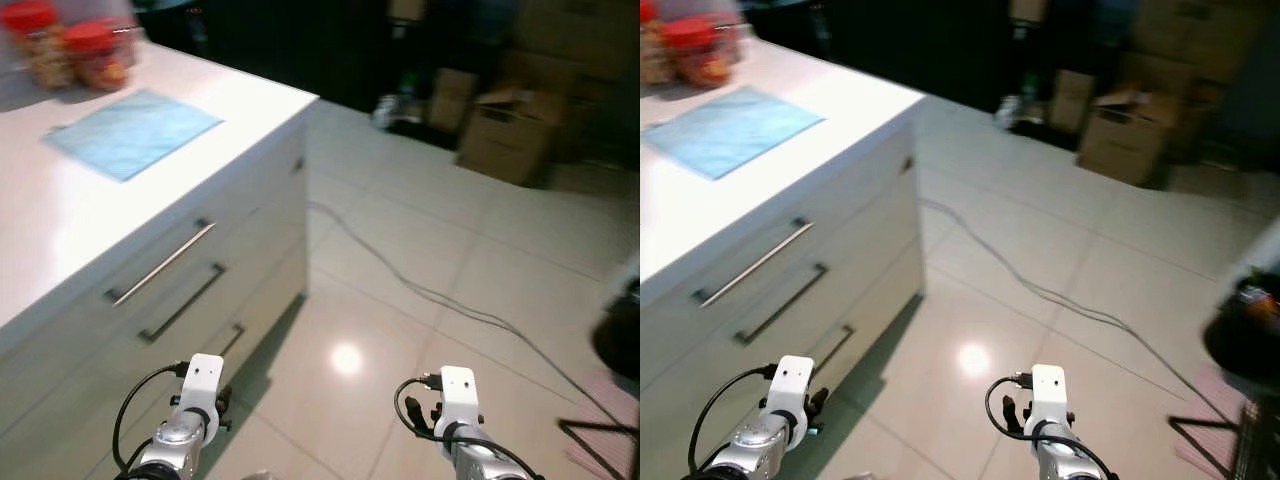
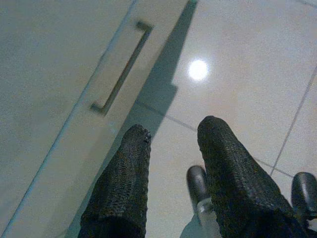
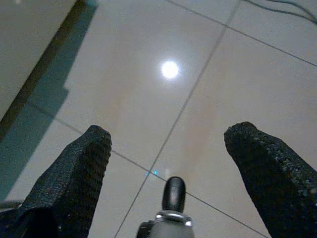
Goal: Kitchen organization
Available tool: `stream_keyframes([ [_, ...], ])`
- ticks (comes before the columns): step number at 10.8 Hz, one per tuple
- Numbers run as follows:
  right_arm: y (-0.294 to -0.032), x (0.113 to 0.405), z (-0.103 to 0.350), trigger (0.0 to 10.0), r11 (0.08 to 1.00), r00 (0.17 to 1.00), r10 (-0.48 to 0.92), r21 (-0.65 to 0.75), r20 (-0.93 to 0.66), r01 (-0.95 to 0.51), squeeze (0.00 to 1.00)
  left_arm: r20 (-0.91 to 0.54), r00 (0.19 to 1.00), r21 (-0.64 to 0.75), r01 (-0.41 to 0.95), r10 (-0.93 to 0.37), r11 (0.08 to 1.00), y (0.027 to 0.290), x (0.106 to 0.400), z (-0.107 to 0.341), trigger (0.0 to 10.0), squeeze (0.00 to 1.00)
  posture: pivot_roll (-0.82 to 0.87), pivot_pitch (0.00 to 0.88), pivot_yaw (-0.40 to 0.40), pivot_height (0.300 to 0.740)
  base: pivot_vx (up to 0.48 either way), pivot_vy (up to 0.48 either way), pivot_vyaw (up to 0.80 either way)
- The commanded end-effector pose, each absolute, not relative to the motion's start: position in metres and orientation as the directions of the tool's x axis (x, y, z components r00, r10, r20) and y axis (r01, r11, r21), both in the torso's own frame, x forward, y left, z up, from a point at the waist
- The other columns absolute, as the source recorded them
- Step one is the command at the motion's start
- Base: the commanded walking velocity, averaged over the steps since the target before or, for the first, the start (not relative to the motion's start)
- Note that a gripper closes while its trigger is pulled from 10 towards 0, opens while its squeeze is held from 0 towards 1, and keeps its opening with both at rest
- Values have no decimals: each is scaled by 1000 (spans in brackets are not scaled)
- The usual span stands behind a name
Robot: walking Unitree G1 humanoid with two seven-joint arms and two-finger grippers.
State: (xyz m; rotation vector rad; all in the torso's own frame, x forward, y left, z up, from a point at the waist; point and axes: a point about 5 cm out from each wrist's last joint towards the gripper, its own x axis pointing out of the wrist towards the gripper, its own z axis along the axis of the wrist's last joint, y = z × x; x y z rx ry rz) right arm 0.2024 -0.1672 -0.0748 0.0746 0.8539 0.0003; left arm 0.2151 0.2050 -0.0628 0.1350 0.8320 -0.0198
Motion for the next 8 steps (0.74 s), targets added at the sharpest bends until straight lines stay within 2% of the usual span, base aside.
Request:
stream_keyframes([
  [1,-166,202,-75,10000,998,658,34,66,-753,24,0,-748,662,120,76,40,990,208,210,-65,10000,0,7,0,43,740,0,0,800],
  [8,-164,200,-76,10000,997,649,44,73,-759,18,0,-756,654,128,96,35,987,208,207,-67,10000,0,9,0,51,740,0,0,800],
])
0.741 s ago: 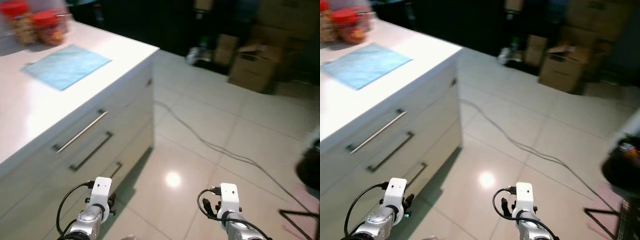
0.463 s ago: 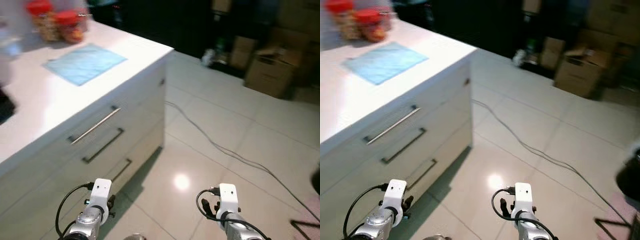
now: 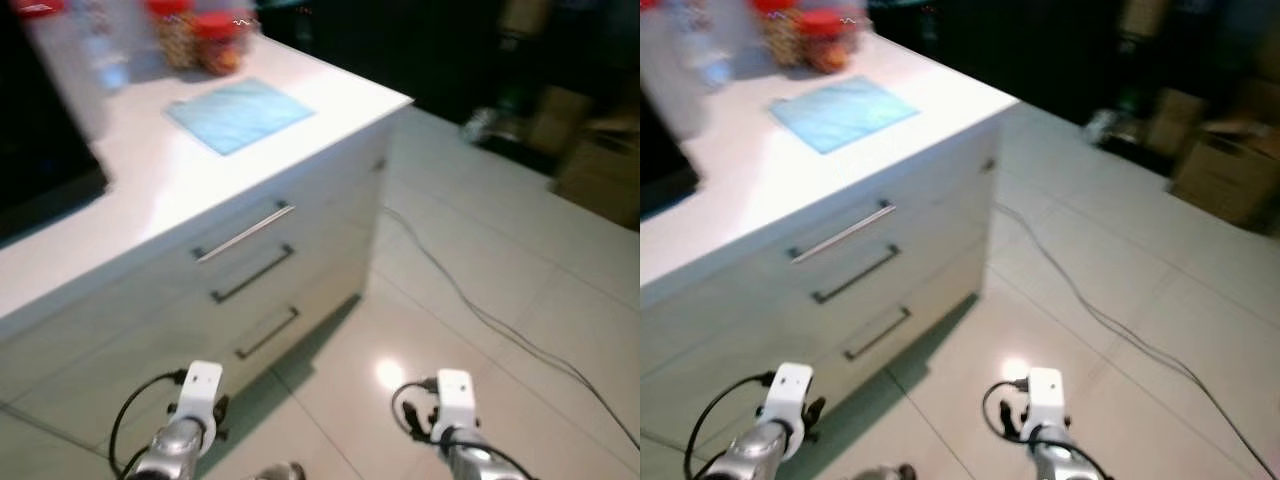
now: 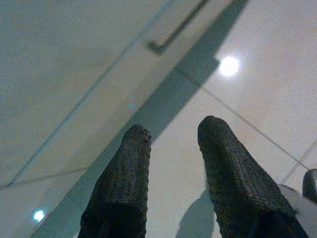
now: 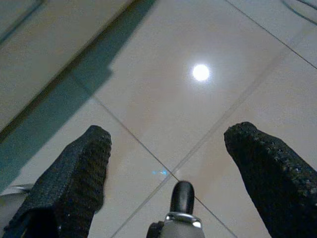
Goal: Kitchen organization
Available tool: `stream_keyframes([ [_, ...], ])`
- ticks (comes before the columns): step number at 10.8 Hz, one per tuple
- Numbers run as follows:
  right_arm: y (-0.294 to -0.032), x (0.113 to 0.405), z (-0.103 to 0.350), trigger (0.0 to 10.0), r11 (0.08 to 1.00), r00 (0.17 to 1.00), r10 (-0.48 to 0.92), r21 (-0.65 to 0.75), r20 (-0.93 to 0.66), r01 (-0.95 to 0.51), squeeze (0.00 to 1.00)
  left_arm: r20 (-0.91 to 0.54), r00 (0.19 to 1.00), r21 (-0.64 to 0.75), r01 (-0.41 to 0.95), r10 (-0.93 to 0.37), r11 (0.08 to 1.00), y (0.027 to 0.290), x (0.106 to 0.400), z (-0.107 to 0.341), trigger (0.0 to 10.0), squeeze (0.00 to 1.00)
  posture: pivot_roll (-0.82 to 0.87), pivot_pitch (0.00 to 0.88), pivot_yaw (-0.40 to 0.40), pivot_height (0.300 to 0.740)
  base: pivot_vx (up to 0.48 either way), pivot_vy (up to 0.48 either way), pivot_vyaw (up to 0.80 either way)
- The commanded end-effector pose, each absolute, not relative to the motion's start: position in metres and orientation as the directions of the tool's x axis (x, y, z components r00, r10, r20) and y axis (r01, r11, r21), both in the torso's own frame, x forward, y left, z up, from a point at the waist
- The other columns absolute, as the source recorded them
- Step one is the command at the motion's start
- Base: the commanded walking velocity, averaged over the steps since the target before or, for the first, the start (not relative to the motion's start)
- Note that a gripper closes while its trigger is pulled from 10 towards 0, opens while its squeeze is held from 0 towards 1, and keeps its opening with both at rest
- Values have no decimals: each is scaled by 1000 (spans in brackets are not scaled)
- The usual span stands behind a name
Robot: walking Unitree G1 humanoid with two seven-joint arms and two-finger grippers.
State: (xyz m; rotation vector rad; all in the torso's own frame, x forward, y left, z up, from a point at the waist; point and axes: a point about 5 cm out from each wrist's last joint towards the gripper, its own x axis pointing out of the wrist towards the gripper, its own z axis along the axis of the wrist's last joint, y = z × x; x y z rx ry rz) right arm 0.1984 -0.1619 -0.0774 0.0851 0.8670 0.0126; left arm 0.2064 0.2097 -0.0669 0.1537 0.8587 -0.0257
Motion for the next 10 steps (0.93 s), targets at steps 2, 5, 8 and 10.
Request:
stream_keyframes([
  [2,-164,199,-77,10000,997,648,46,76,-761,18,0,-758,651,129,101,33,986,208,207,-67,10000,0,8,0,54,740,0,0,800],
  [5,-163,198,-77,10000,996,645,48,81,-763,22,0,-759,651,129,105,30,986,208,206,-67,10000,0,7,0,58,740,0,0,800],
  [8,-162,197,-78,10000,996,642,49,86,-765,26,0,-760,649,132,111,28,985,209,206,-67,10000,0,9,9,63,740,0,0,800],
  [10,-161,198,-78,10000,996,641,52,89,-766,26,0,-762,647,133,113,28,985,210,206,-67,10000,0,9,14,64,740,0,0,800],
])
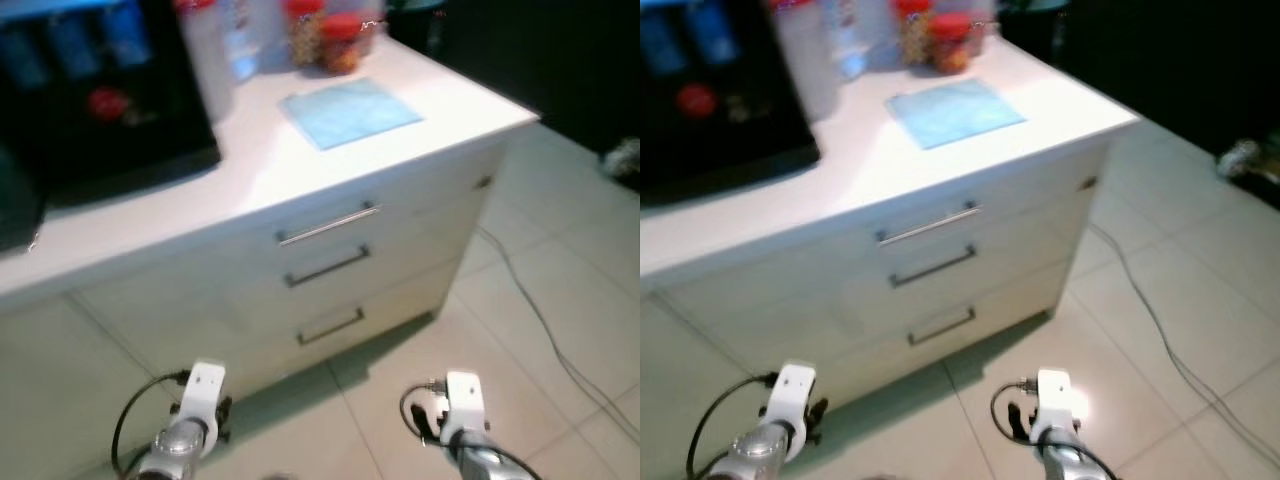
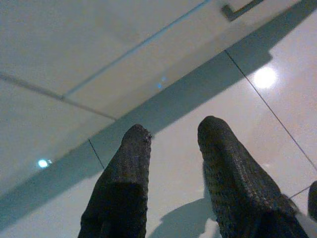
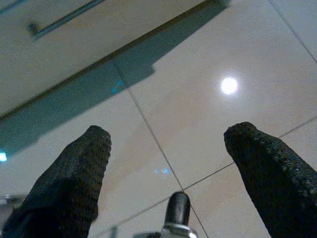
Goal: Kitchen organization
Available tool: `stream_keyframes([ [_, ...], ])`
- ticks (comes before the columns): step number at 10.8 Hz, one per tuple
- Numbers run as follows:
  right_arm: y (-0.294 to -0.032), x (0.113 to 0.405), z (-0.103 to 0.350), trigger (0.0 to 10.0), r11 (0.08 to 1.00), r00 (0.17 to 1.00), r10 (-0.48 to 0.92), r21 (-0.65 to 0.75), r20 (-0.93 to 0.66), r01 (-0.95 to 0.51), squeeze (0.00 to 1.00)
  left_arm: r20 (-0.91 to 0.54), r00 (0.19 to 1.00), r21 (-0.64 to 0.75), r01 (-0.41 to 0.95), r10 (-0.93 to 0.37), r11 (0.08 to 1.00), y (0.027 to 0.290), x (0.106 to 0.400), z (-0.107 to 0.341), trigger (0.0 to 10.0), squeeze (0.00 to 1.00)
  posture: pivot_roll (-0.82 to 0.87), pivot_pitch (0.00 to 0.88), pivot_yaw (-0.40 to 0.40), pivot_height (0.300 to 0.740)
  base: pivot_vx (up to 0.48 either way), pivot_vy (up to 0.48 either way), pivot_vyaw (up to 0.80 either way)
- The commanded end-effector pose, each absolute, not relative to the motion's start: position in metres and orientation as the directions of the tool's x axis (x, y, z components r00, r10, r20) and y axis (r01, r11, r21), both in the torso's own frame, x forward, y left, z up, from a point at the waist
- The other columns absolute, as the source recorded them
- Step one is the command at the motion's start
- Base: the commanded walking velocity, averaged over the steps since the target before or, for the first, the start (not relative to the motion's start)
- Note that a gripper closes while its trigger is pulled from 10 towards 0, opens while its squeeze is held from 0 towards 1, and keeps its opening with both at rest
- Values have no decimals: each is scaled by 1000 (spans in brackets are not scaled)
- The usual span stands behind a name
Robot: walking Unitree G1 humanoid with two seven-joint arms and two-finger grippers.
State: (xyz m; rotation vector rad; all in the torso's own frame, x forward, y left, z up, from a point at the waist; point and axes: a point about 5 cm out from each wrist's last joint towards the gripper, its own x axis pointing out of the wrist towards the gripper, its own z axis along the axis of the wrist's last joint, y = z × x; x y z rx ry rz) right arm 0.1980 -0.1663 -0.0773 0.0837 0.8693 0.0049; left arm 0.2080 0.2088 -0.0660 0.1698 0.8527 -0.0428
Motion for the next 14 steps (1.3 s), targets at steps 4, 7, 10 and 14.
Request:
stream_keyframes([
  [4,-161,198,-78,10000,995,641,53,92,-766,27,0,-764,644,133,115,28,984,211,205,-67,10000,0,7,19,66,740,0,0,800],
  [7,-161,199,-77,10000,996,641,57,91,-766,21,0,-760,649,128,98,34,987,210,207,-67,10000,0,17,23,55,740,0,0,800],
  [10,-162,200,-77,10000,996,642,56,89,-765,18,0,-757,653,123,87,37,989,208,207,-67,10000,0,21,22,48,740,0,0,800],
  [14,-166,202,-75,10000,997,645,53,79,-763,12,0,-756,653,116,77,37,990,204,208,-67,10000,0,17,17,38,740,0,0,800],
])
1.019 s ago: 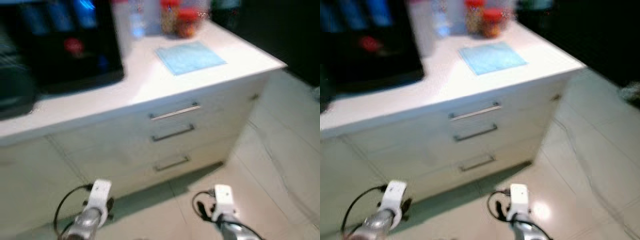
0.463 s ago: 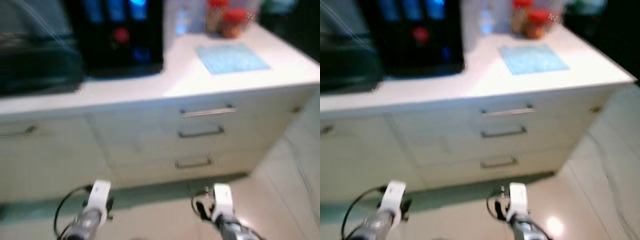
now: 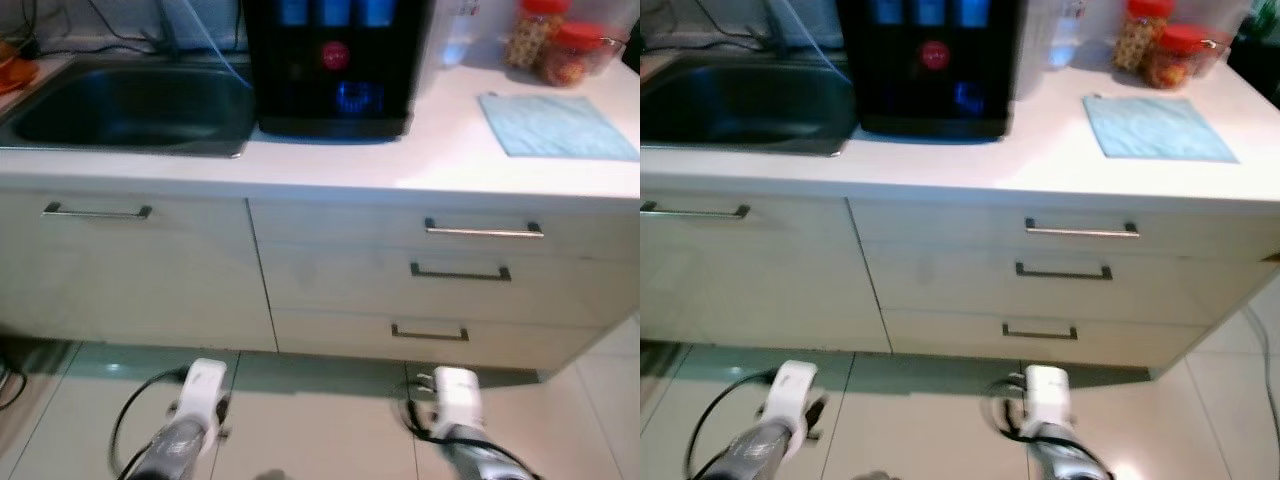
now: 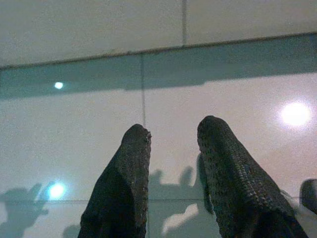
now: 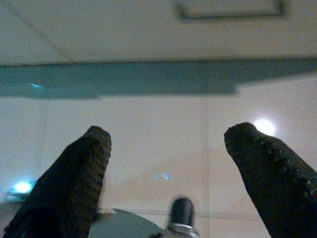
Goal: Kitchen organization
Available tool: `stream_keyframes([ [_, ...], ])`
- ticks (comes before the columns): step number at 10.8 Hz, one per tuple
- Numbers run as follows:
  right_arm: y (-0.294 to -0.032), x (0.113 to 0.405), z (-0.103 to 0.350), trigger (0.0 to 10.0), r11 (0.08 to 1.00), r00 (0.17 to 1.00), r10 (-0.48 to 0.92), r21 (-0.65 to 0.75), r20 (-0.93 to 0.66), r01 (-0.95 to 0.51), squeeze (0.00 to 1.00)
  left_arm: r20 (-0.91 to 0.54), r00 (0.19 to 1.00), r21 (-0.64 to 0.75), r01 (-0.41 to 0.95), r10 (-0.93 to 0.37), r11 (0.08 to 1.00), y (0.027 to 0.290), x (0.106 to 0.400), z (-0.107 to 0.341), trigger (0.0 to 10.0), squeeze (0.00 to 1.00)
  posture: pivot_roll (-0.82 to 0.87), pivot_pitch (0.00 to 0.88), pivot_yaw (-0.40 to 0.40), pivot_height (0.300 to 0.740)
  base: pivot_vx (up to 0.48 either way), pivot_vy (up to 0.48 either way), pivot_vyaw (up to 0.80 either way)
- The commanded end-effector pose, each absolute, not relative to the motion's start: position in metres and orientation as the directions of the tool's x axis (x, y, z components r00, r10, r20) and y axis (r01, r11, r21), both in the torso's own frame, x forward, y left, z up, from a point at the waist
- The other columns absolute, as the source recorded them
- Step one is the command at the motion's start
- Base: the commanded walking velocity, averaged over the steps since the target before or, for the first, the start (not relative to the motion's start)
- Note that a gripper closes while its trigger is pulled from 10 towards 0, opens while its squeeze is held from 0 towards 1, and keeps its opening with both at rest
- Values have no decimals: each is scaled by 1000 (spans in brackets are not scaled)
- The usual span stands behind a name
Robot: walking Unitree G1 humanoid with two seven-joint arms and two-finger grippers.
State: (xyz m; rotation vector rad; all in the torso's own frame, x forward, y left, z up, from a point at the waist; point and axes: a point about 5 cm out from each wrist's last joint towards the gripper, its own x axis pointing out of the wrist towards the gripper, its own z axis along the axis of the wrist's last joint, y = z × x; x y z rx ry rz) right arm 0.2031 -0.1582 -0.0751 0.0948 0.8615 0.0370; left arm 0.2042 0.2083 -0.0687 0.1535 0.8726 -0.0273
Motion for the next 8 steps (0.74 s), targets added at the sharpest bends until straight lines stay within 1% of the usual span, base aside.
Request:
stream_keyframes([
  [1,-167,203,-75,10000,997,650,58,82,-758,7,0,-756,654,114,76,37,991,204,208,-67,10000,0,15,15,33,740,0,0,800],
  [2,-167,204,-74,10000,997,652,57,80,-756,6,0,-755,654,113,75,37,991,203,209,-67,10000,0,16,13,31,740,0,0,519],
  [6,-170,207,-72,10000,997,660,45,77,-750,20,0,-753,657,107,63,39,992,201,210,-67,10000,0,17,3,25,740,0,0,0],
  [8,-170,207,-72,10000,997,667,28,71,-745,37,0,-740,672,117,67,42,991,202,213,-65,10000,0,17,1,28,740,0,0,0],
])
